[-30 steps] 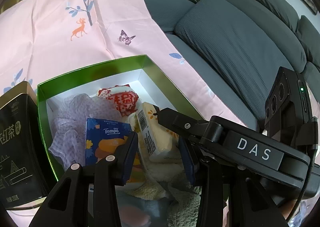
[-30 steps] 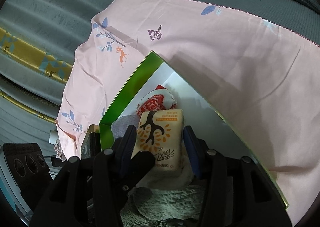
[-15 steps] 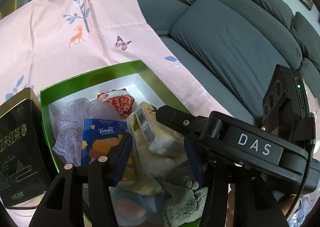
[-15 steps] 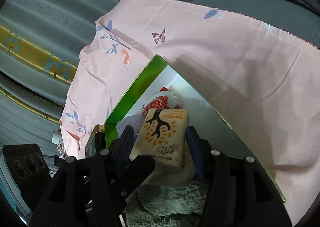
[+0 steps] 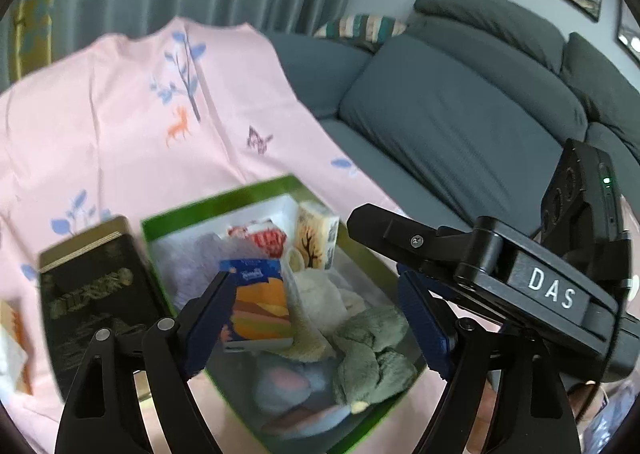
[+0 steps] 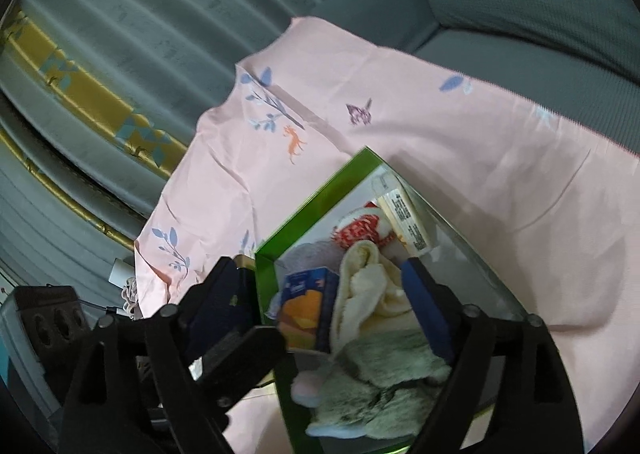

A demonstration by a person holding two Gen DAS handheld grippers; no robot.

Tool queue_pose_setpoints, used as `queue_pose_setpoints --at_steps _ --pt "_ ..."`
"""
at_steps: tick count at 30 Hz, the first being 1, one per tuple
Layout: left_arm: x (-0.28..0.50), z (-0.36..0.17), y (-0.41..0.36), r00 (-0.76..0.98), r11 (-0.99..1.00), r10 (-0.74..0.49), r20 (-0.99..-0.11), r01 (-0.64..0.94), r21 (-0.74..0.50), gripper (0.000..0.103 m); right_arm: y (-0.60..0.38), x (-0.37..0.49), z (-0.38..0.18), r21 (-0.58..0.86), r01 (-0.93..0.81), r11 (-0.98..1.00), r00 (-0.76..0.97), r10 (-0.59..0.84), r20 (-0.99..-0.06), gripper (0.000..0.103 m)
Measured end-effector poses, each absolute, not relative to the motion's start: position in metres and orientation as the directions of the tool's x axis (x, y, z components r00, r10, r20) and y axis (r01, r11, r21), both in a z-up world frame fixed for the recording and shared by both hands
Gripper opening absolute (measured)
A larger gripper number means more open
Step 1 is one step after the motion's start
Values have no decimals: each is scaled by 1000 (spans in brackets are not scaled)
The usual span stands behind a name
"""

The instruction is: Organize soft objects

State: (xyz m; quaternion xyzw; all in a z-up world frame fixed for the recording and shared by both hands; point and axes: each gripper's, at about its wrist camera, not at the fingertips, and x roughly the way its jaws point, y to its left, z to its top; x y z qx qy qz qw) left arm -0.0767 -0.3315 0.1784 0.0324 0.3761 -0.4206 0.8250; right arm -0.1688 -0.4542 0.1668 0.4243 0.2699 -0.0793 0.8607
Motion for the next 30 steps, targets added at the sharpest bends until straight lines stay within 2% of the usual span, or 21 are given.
queue_pose_setpoints --at_steps 3,4,9,15,25,30 --pt "-86 194 -317 407 654 -669 -622 720 -232 96 -447 -177 179 679 352 644 860 64 -506 96" --pt "-90 199 -311 422 657 -667 -613 721 -219 97 -445 -180 182 675 349 650 863 59 -502 97" --pt "-99 216 -290 461 677 -662 -592 706 -207 98 -430 -197 200 648 334 685 883 14 -470 102" --pt "-111 225 -270 521 708 -639 -566 686 -168 98 -413 -212 218 606 330 724 891 -26 -454 102" --pt "-121 226 -250 498 711 -637 -588 675 -198 98 -383 -235 242 490 406 772 870 -162 -466 102" --pt "-121 219 -248 435 693 -644 -629 681 -238 98 -370 -245 248 454 395 798 877 -180 -446 102"
